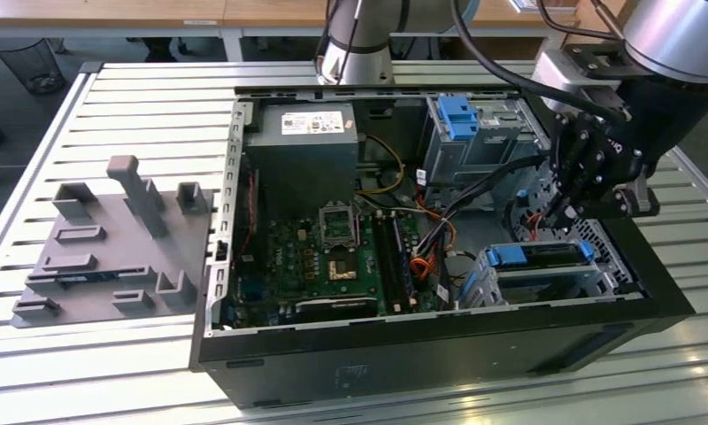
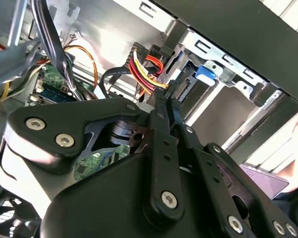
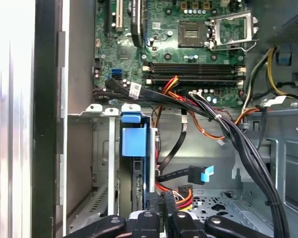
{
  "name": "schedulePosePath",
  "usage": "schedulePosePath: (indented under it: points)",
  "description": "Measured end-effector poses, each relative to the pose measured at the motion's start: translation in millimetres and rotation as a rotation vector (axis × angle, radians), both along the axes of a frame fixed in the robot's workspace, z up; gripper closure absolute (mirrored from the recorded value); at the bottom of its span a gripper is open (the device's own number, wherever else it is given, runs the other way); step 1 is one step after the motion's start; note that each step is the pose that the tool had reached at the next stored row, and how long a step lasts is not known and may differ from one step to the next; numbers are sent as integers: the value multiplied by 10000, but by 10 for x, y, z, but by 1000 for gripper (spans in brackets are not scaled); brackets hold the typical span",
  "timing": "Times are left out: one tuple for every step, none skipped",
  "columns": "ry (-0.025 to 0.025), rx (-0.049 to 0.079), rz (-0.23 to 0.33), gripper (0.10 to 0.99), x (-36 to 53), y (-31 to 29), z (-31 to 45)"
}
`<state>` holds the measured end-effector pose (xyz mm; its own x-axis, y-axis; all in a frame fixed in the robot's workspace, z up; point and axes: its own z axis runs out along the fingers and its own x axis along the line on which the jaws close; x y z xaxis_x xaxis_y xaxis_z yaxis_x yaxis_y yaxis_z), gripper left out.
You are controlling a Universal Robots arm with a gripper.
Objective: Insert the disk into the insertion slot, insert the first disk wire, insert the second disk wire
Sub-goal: 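Insert the first disk wire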
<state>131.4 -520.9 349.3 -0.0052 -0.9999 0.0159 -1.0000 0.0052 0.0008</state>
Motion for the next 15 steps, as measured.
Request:
schedulePosePath:
  points:
    - [-10,1,44,922,-1,-10,-3]
    - [-18,0,91,922,-2,-19,-6]
    - [-25,-1,142,922,-4,-25,-10]
    - [-28,2,197,922,-5,-28,-17]
    - [-34,2,246,922,-6,-30,-22]
    - [-38,0,290,922,-8,-34,-27]
    - [-41,-1,329,922,-9,-39,-32]
    - [-43,-1,357,922,-10,-47,-37]
    - [-43,0,373,922,-11,-57,-43]
    - [-43,-1,377,922,-11,-66,-48]
    - [-44,3,377,922,-12,-68,-55]
    - [-43,1,378,922,-12,-69,-60]
    - [-43,0,377,922,-12,-70,-65]
    - [-43,0,377,922,-12,-72,-71]
    - [-43,-1,376,922,-12,-77,-77]
